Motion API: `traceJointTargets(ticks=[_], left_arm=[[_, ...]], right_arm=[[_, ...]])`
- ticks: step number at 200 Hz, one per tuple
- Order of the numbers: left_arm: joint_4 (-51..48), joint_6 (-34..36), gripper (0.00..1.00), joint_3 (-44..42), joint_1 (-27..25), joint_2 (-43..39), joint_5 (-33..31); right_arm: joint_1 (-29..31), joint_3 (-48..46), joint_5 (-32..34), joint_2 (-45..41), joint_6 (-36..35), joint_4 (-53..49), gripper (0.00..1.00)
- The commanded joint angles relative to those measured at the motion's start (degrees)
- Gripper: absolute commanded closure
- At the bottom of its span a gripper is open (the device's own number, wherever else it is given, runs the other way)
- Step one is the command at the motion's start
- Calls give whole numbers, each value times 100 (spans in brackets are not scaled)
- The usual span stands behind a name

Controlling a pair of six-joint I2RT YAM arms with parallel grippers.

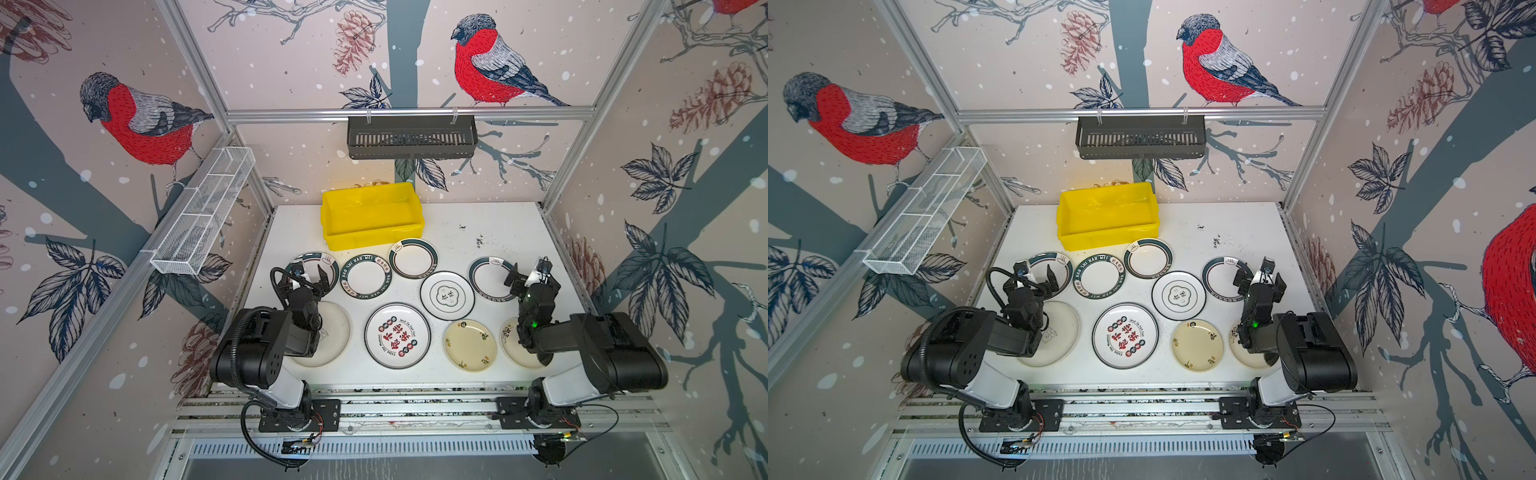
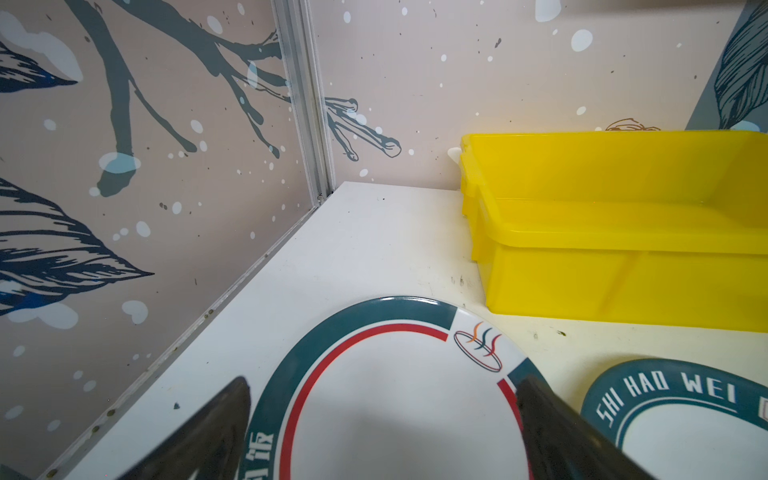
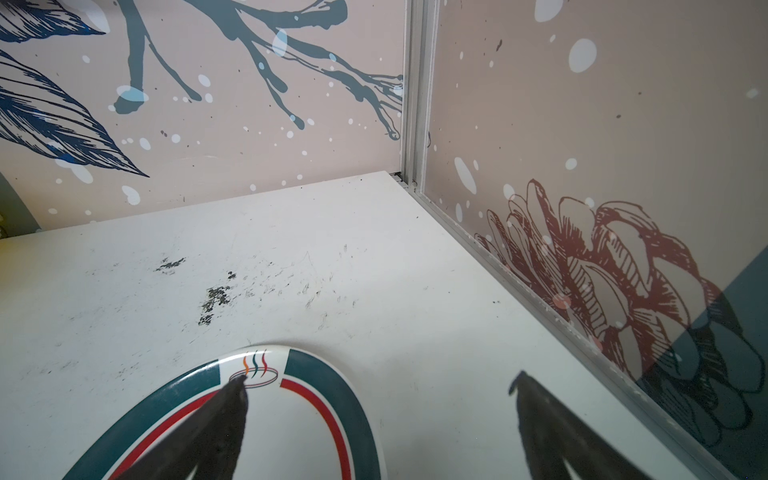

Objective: Place the plates into the plastic bin on the countertop

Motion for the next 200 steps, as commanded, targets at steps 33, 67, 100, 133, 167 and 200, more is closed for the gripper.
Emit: traceJointTargets(ticks=[33, 67, 100, 133, 167, 200], left_arm=[[-883, 242, 1, 371, -341, -629, -543], [-3407, -439, 3, 1734, -508, -1242, 72], [-4324, -965, 3, 2701, -937, -1160, 340], [-4584, -1263, 2, 3194, -1353, -1115, 1330], [-4623, -1205, 2, 3453, -1790, -954, 1500], [-4720, -1289, 2, 3654, -1953, -719, 1624]], right_arm=[[396, 380, 358, -487, -400, -777, 0], [693, 1941, 293, -1245, 665, -3917, 0], [13, 3153, -1501, -1368, 1636, -6333, 1], [-965, 3256, -3693, -1367, 2257, -7340, 1], [-1094, 2812, -4172, -1428, 2354, -7602, 0], [-1325, 2512, -4177, -1348, 2527, -7851, 1]])
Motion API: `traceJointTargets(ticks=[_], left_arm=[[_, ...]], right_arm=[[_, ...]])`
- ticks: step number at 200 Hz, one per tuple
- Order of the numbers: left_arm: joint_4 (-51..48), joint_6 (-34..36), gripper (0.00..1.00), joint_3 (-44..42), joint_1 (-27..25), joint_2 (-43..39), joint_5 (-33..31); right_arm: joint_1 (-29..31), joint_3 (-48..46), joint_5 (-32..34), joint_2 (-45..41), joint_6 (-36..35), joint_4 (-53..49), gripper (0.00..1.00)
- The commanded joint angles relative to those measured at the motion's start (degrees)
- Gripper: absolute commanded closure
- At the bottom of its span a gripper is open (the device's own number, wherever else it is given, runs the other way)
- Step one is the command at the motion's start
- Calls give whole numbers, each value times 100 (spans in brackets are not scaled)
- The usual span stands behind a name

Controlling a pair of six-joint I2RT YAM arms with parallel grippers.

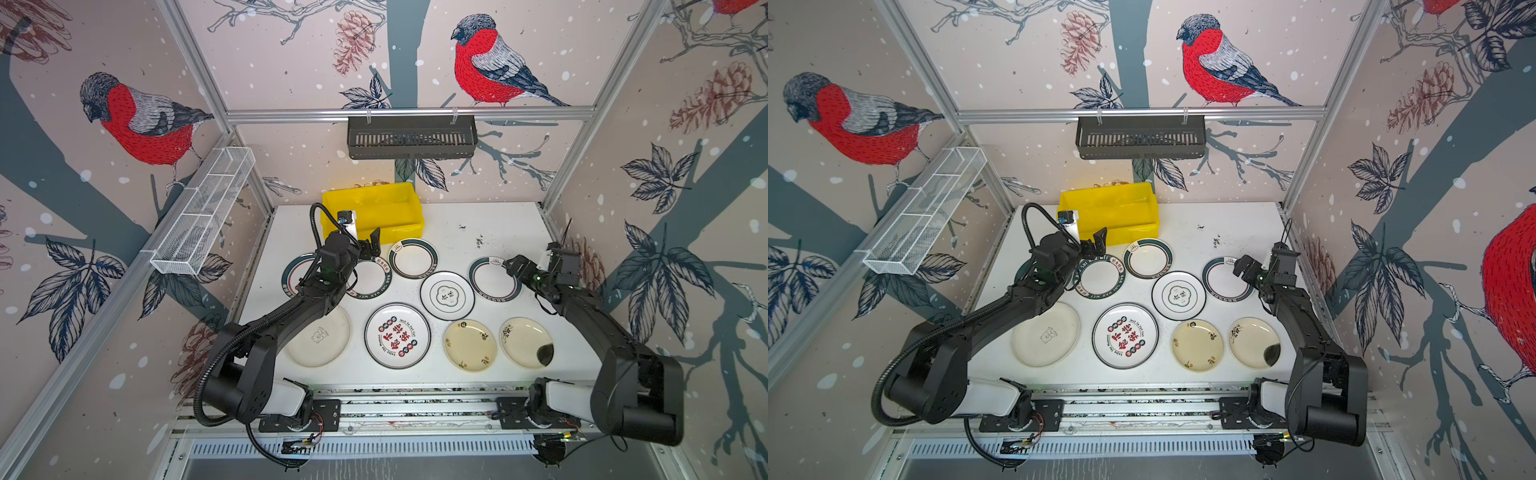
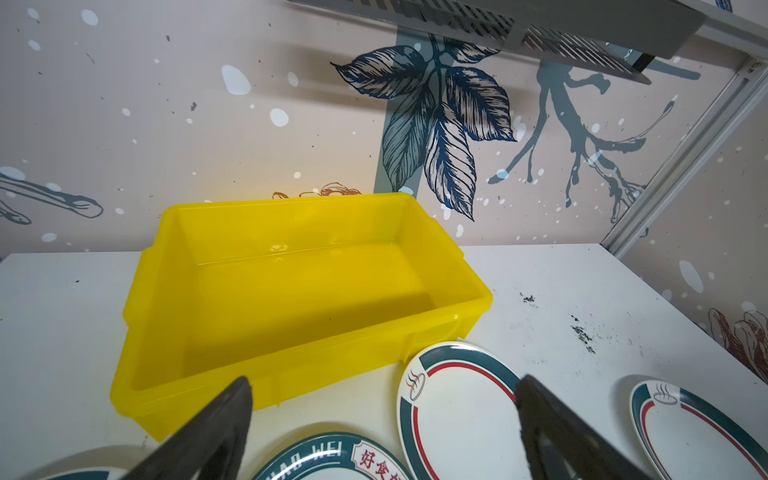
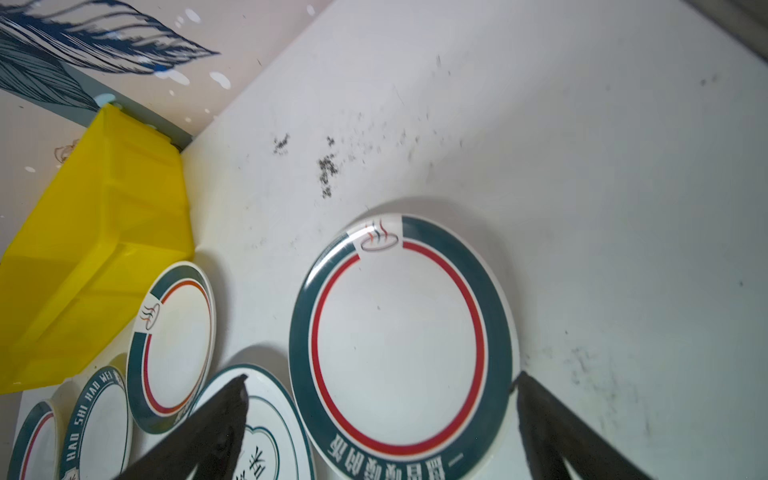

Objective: Place the plates into the plastic bin on the countertop

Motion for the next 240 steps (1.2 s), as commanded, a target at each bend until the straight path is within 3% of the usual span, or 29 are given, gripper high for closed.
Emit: traceJointTargets(ticks=[1, 35, 51, 64, 125, 240], left_arm=[[-60, -141, 2, 133, -74, 114, 223], [-163, -176, 2, 318, -84, 242, 553], [-181, -220, 2, 347, -92, 268, 646], [-144, -227, 2, 322, -99, 286, 647], [-269, -292, 2, 208, -99, 257, 564], [-376, -580, 2, -17, -92, -64, 303]], right_arm=[[-115, -164, -340, 47, 252, -337, 1], [-202, -344, -284, 216, 247, -379, 3], [-279, -360, -482, 400, 239, -370, 12], [-340, -407, -679, 465, 186, -224, 25], [-534, -695, -959, 664, 411, 539, 44], [-970, -1381, -1518, 1154, 916, 2136, 49]])
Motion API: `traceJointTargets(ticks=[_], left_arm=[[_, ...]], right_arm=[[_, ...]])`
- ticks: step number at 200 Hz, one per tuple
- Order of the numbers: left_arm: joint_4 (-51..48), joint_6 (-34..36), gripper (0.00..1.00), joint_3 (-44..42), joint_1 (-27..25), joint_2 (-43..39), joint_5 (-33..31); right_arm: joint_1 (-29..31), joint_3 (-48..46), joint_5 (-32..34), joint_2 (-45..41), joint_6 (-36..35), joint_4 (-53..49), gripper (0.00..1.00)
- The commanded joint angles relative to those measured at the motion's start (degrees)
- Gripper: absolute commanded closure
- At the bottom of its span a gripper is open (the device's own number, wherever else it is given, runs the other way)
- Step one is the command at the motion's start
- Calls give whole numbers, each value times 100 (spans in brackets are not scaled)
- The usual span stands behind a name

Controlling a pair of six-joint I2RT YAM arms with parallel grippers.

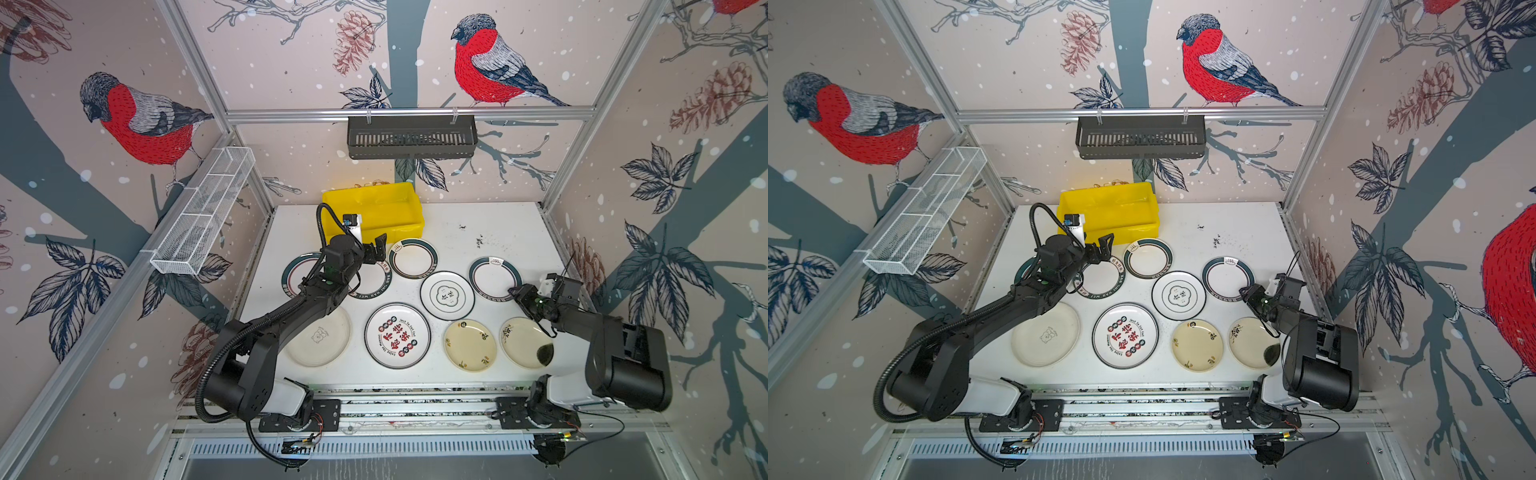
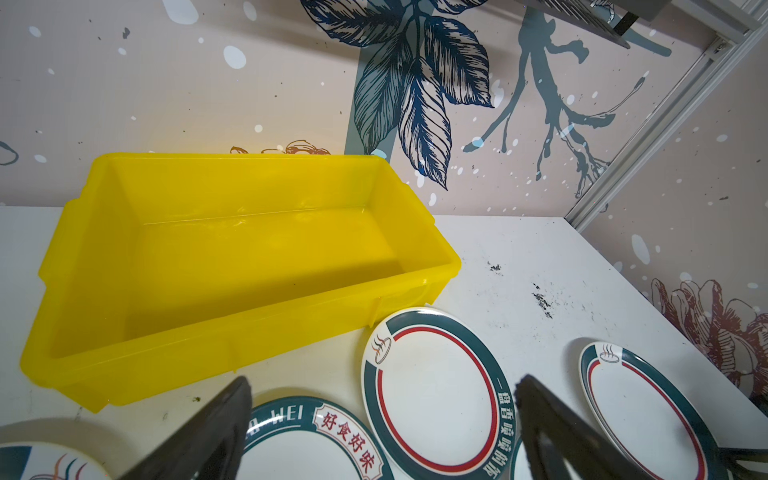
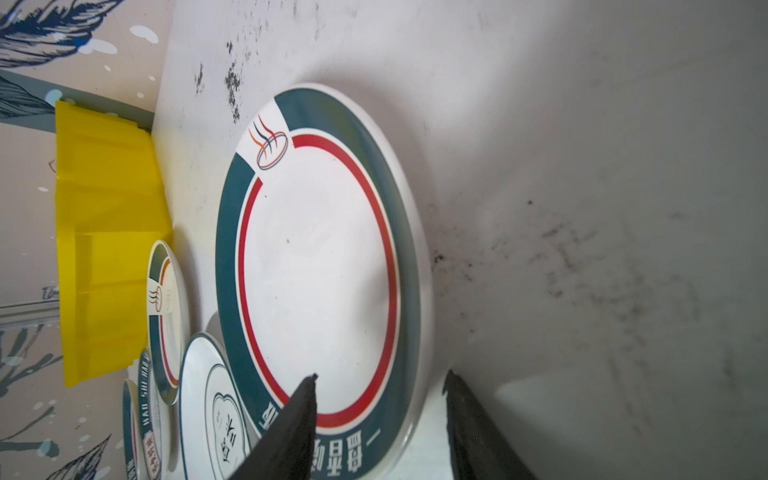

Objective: Place the plates into the plastic bin on the countertop

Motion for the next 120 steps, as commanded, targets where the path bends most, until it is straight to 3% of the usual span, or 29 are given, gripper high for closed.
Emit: traceJointTargets(ticks=[1, 83, 120], left_arm=[[-58, -126, 2, 11, -5, -65, -76], [20, -321, 2, -66, -5, -101, -145], [13, -445, 2, -88, -5, -84, -262]], right_arm=[[-35, -25, -40, 79, 196, 318, 49], [-44, 137, 53, 398, 240, 239, 55], [-44, 224, 147, 492, 205, 145, 66]])
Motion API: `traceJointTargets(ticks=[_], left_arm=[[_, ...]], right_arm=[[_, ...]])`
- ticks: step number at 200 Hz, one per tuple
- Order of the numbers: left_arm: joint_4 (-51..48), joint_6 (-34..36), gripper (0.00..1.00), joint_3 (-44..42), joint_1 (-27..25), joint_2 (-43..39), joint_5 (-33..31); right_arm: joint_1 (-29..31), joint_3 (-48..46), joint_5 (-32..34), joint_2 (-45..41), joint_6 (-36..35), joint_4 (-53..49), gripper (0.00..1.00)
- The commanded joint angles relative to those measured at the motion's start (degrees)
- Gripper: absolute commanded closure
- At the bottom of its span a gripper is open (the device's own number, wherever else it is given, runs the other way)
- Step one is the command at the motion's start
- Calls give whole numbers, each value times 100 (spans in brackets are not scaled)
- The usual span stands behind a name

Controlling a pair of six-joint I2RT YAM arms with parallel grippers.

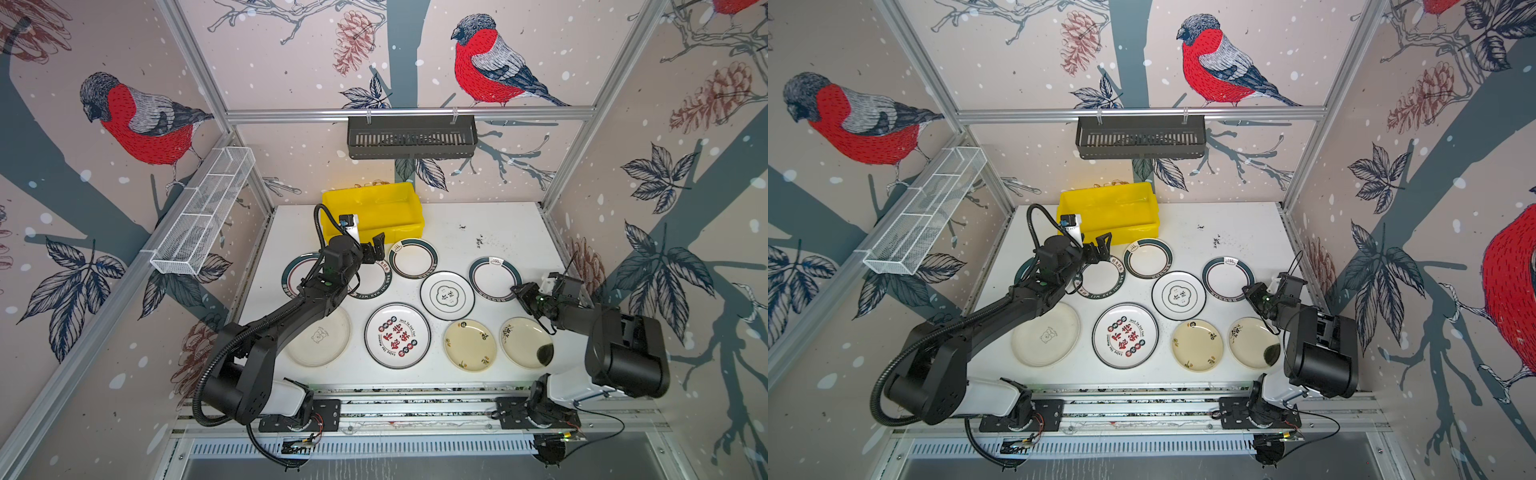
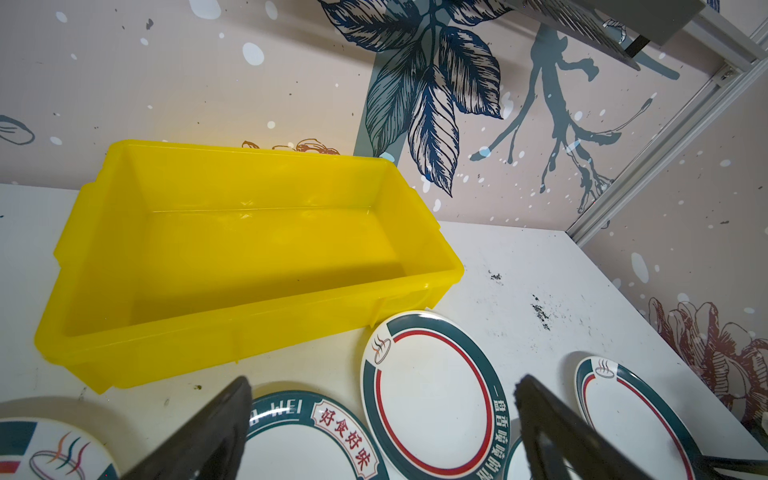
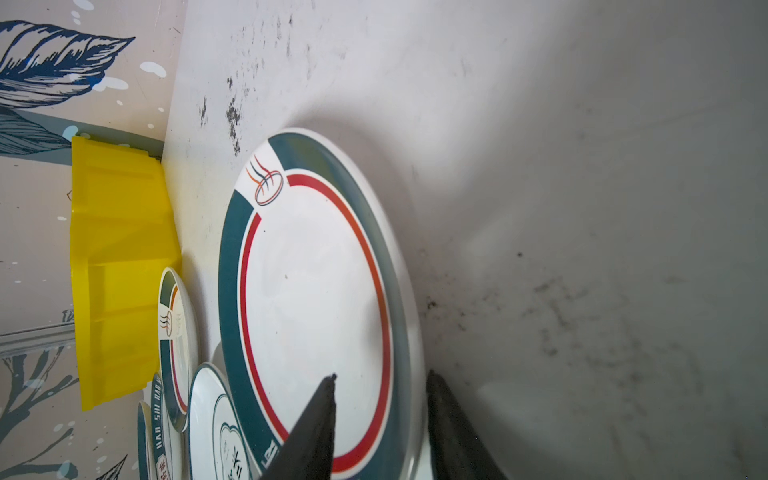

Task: Place the plates into the plastic bin on the countertop
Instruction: 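Grip the green-rimmed plate edge with the right gripper and lift it upright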

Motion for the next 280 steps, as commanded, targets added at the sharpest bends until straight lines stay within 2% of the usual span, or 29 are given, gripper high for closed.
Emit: traceJointTargets(ticks=[1, 38, 116, 194, 233, 280], left_arm=[[43, -143, 2, -27, -5, 8, -108], [43, -126, 2, -25, -5, 26, -88], [89, -45, 2, 43, -5, 149, 284], [65, -78, 2, 87, -5, 266, 528], [234, -336, 2, 344, -6, 647, 1141], [579, -883, 2, 742, -21, 1329, 2251]], right_arm=[[-2, 59, 150, 72, -47, -206, 67], [-2, 104, 118, 194, 2, -156, 81], [-11, 105, 168, -87, 250, -25, 96], [76, -50, 306, -1051, 560, -39, 100], [284, -73, 472, -1695, 898, 21, 100], [824, 117, 646, -2179, 1266, 105, 100]])
